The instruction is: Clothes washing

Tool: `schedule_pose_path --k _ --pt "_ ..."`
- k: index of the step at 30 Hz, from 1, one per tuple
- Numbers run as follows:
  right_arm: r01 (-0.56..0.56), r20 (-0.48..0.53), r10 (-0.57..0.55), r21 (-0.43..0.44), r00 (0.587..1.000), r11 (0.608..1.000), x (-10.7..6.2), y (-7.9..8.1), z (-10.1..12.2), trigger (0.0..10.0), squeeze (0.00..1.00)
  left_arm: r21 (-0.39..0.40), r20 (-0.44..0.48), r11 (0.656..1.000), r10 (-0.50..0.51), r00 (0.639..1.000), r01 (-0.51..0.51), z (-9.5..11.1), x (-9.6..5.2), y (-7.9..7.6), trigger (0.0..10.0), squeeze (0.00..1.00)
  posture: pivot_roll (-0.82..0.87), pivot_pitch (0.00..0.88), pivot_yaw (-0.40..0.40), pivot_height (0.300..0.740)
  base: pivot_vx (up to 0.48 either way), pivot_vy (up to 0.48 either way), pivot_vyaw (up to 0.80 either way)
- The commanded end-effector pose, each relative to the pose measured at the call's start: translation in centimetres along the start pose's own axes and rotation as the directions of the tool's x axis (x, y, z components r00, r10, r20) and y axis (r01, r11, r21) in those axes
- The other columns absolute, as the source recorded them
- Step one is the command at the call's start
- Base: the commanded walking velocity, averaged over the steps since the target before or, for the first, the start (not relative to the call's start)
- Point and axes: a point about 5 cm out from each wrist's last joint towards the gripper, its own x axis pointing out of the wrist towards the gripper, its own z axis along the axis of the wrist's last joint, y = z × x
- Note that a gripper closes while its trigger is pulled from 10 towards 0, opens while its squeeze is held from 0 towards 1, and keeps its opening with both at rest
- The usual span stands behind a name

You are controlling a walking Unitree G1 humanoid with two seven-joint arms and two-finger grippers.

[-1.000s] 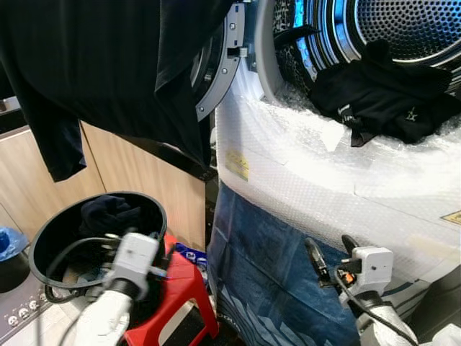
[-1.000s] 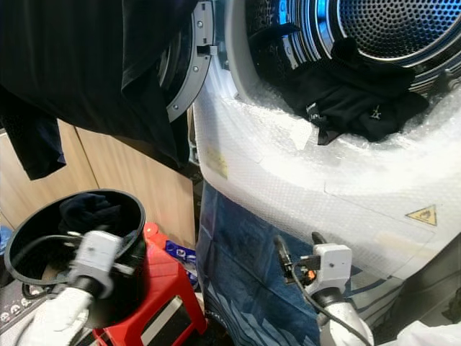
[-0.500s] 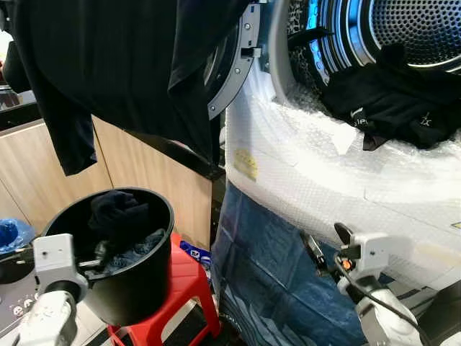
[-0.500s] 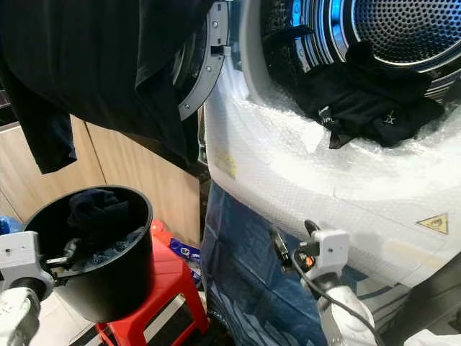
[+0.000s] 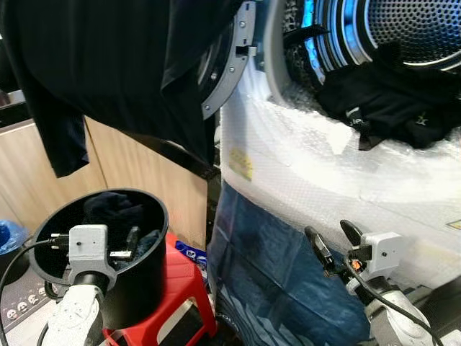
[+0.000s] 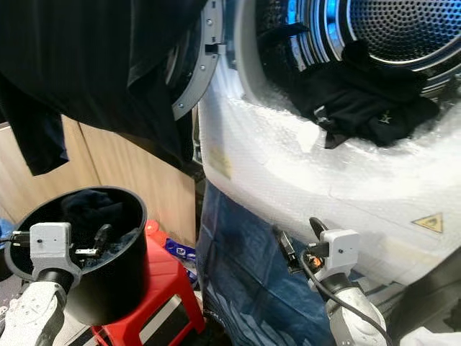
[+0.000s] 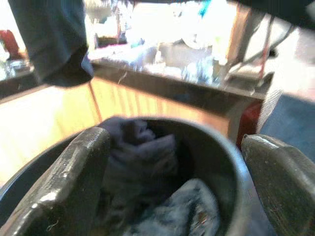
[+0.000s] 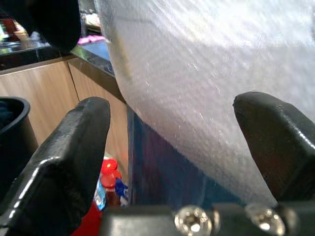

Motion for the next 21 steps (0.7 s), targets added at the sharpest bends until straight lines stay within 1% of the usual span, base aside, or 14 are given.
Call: schedule_pose_path --k 1,2,3,4,6,8,11,13,15,19,21 --pt "-0.023 0.076 0.027 -0.055 0.997 0.998 0.3 0.7 1.6 10.0 0.0 0.003 0.05 1.0 -0.011 0.999 0.011 0.8 -0.4 -0.9 10.0 0.0 0.04 0.0 -0.048 0.74 0.0 0.0 0.0" --pt "-0.02 0.081 0.025 -0.054 0.996 0.998 0.3 0.8 1.7 10.0 0.0 0.0 0.051 1.0 -0.01 0.999 0.01 0.8 -0.5 -1.1 10.0 0.0 0.04 0.0 -0.048 0.74 0.0 0.0 0.0" --pt "-0.026 0.083 0.031 -0.057 0.996 0.998 0.0 1.3 1.6 10.0 0.0 0.002 0.05 1.0 -0.029 0.998 0.029 0.7 -0.8 -1.6 10.0 0.0 0.04 0.0 -0.038 0.74 0.0 0.0 0.0" --pt "-0.036 0.078 0.04 -0.051 0.996 0.998 -0.5 1.7 1.3 10.0 0.0 0.015 0.049 0.999 -0.048 0.998 0.048 0.6 -0.9 -2.0 10.0 0.0 0.04 0.0 -0.03 0.74 0.0 0.0 0.0" --pt "-0.042 0.058 0.044 -0.038 0.997 0.998 -1.2 1.9 0.6 10.0 0.0 0.023 0.045 0.996 -0.084 0.995 0.083 0.5 -1.1 -2.5 10.0 0.0 0.04 0.0 -0.017 0.74 0.0 0.0 0.0" --pt "-0.057 0.04 0.058 -0.04 0.997 0.998 -1.8 2.2 -0.1 10.0 0.0 0.029 0.038 0.994 -0.104 0.994 0.103 0.2 -1.1 -2.8 10.0 0.0 0.02 0.0 0.002 0.74 0.0 0.0 0.0" --pt "-0.06 0.025 0.061 -0.053 0.998 0.997 -2.1 2.3 -0.7 10.0 0.0 0.04 0.031 0.992 -0.121 0.992 0.119 -0.1 -1.1 -3.0 10.0 0.0 0.01 0.0 0.02 0.74 0.0 0.0 0.0" --pt "-0.045 0.009 0.046 -0.057 0.999 0.997 -2.4 2.3 -1.1 10.0 0.0 0.044 0.02 0.988 -0.147 0.989 0.146 -0.4 -1.1 -3.3 10.0 0.0 0.0 0.0 0.025 0.74 0.0 0.0 0.0" --pt "-0.005 -0.002 0.005 -0.054 1.0 0.999 -2.6 2.2 -1.6 10.0 0.0 0.053 0.007 0.983 -0.177 0.984 0.176 -0.8 -1.0 -3.8 10.0 0.0 -0.01 0.0 0.029 0.74 0.0 0.0 0.0" --pt "0.048 0.007 -0.048 -0.026 0.999 0.999 -2.9 2.0 -1.7 10.0 0.0 0.053 0.015 0.981 -0.187 0.982 0.186 -0.8 -0.8 -4.1 10.0 0.0 -0.02 0.0 0.025 0.74 0.0 0.0 0.0" --pt "0.059 0.009 -0.059 -0.025 0.998 0.998 -3.0 2.0 -1.7 10.0 0.0 0.045 0.012 0.979 -0.199 0.98 0.198 -0.9 -0.8 -4.2 10.0 0.0 -0.02 0.0 0.022 0.74 0.0 0.0 0.0"
